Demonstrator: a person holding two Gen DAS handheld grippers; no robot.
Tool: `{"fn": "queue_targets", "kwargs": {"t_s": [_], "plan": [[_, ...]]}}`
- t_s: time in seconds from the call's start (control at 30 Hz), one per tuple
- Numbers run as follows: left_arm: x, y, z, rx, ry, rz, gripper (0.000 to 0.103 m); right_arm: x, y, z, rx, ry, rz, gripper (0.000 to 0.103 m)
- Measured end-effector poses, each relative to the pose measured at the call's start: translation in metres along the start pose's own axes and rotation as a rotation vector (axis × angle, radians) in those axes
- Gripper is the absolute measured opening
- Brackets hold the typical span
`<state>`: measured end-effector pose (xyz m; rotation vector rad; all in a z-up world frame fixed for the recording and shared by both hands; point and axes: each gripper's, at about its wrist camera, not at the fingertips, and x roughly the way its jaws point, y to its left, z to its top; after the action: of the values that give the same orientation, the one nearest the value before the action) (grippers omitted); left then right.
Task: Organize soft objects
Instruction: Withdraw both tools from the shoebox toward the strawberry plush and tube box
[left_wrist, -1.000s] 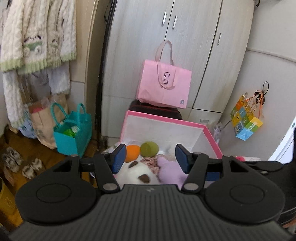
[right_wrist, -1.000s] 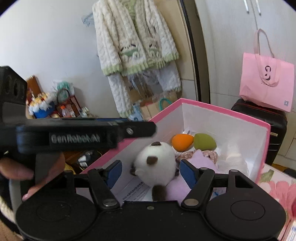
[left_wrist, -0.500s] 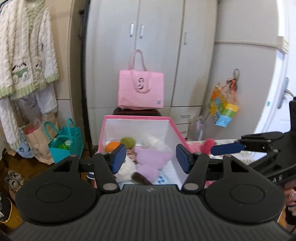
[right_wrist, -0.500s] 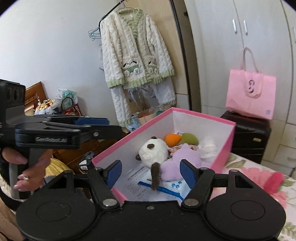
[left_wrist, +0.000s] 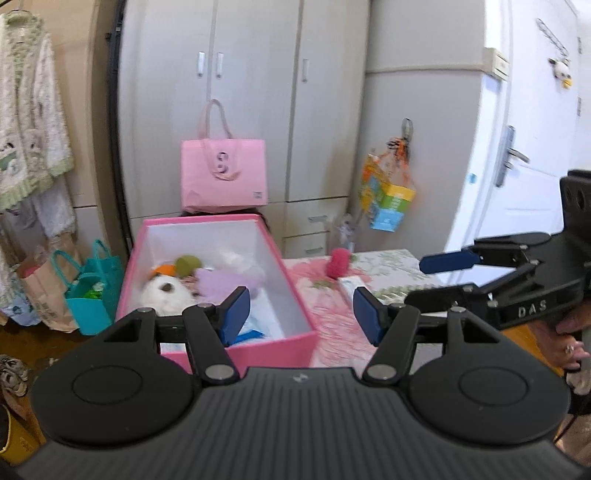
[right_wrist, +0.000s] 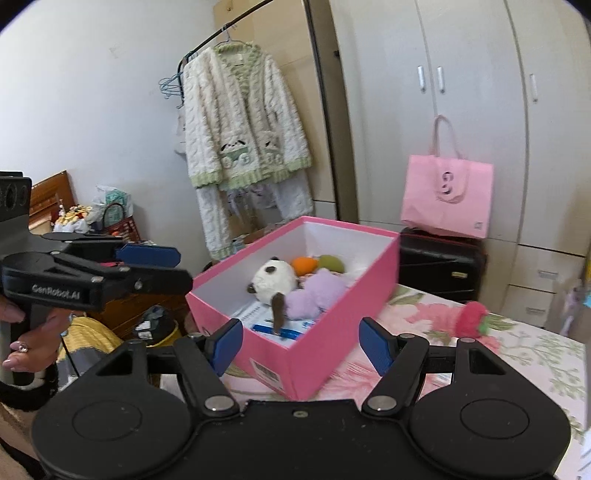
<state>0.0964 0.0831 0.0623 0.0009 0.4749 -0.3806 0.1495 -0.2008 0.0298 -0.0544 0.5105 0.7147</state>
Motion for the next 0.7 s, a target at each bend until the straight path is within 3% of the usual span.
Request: {"fn": "queue_targets", "kwargs": {"t_s": [0.4,0.7], "plan": [[0.035,-0.06,-0.007,0.064,0.071,-0.119,0.061,-0.038,-0.045,-0.026,0.037,-0.007,-0.111,0.074],[0.088,-0.076,0.003,0.059,0.102,-0.176,0.062,-0.04,-0.093,-0.033,0.071,-0.034,-0.186,0.075]]}}
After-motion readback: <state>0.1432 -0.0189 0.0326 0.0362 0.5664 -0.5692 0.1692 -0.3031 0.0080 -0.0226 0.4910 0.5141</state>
